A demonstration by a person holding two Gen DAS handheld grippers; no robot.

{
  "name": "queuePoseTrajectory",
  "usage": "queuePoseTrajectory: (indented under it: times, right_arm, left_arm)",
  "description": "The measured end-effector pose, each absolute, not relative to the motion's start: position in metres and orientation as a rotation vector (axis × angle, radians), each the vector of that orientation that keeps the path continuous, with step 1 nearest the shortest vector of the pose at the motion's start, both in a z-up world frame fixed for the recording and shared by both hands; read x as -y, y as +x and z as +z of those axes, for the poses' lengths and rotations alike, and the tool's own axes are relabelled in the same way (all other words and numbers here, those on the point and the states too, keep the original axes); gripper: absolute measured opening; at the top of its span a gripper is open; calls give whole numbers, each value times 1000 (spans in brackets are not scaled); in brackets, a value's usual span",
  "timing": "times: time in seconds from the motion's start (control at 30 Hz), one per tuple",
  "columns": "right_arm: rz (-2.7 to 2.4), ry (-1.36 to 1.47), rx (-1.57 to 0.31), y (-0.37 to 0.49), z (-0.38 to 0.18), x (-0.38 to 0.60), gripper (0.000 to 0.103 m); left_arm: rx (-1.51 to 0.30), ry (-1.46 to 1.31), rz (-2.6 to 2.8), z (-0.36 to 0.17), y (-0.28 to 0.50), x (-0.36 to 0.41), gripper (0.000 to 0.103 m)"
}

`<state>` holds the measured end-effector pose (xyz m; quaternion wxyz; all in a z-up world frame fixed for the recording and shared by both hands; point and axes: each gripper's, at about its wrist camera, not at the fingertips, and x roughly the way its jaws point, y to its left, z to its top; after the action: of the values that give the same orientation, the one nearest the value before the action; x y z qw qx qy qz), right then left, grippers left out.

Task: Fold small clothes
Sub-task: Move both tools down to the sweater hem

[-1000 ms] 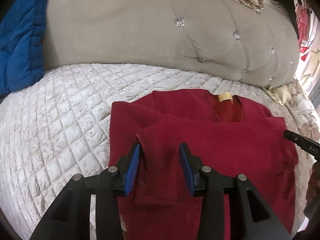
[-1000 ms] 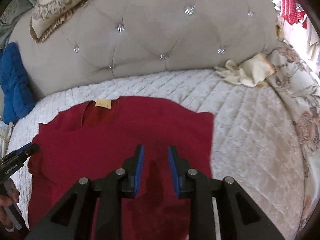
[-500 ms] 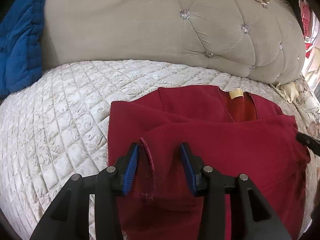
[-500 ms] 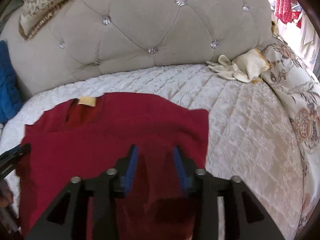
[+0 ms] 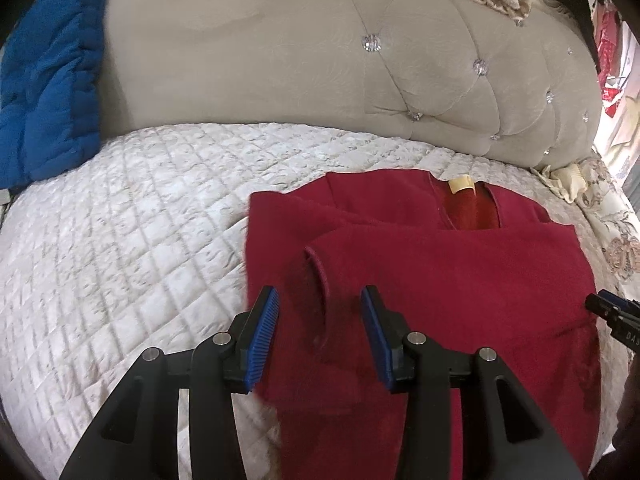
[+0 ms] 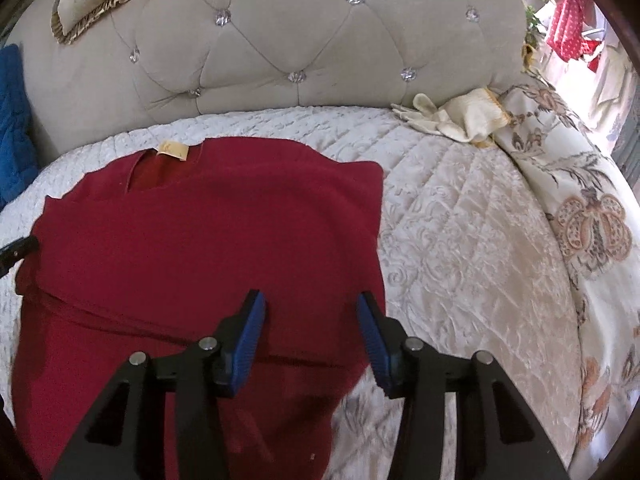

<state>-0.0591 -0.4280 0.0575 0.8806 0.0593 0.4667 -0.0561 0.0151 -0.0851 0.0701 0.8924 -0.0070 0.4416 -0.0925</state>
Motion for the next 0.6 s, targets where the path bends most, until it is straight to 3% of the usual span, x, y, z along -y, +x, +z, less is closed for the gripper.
queuePoseTrajectory:
  times: [0.27,0.6]
  right_arm:
    - [-111,161,-995,-80,58,427,51]
    - [93,312,-1075,-204,67,421,66]
  left_arm:
    - [-916,-50,-202,88,-34,54,21]
    - [-928,-69,-300,101,-128,21,21]
